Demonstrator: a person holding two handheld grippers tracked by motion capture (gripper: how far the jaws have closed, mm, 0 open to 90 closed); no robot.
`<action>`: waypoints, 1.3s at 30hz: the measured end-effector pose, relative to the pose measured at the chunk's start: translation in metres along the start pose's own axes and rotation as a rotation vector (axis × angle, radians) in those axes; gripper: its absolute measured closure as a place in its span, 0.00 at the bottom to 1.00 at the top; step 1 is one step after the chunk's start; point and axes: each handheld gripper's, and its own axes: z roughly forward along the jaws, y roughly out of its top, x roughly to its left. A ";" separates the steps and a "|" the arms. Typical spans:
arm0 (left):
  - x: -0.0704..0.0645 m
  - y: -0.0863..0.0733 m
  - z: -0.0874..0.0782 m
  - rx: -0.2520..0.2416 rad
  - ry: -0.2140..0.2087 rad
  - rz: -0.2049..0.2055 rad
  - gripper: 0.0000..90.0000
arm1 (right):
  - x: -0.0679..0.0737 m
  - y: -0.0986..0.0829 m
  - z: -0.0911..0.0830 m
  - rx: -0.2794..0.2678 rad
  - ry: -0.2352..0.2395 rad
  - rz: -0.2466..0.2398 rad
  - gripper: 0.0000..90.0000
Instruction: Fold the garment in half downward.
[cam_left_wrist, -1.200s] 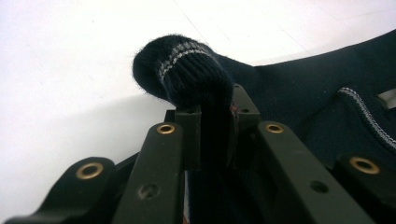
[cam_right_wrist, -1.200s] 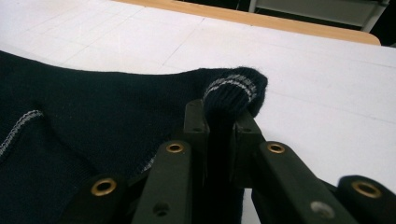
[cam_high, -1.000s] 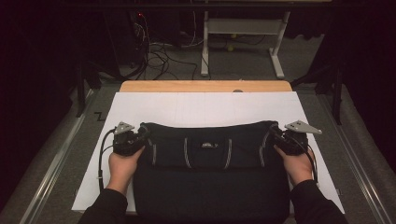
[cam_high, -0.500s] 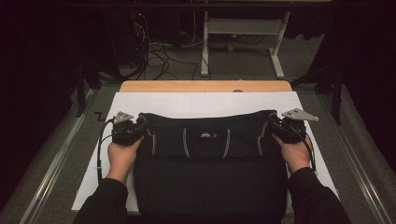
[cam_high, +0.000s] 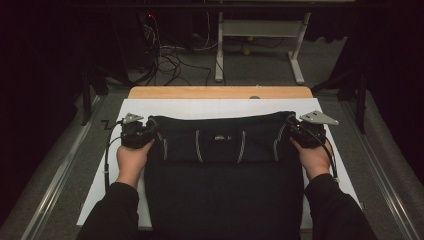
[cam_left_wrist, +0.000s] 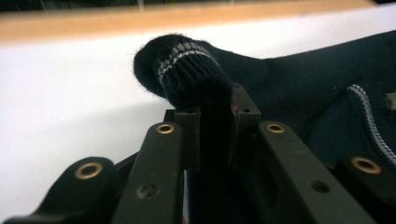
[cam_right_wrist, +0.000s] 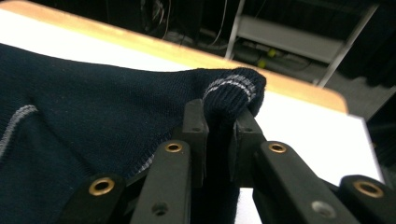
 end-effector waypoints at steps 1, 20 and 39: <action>0.001 -0.003 0.004 0.014 0.003 -0.002 0.82 | 0.001 -0.002 0.003 0.018 0.006 0.007 0.89; 0.002 0.003 0.027 0.022 0.006 -0.019 0.74 | -0.010 -0.021 0.019 0.092 -0.028 0.051 0.78; -0.011 -0.037 -0.021 -0.023 -0.067 -0.008 0.24 | -0.003 -0.046 -0.016 0.048 0.075 0.106 0.43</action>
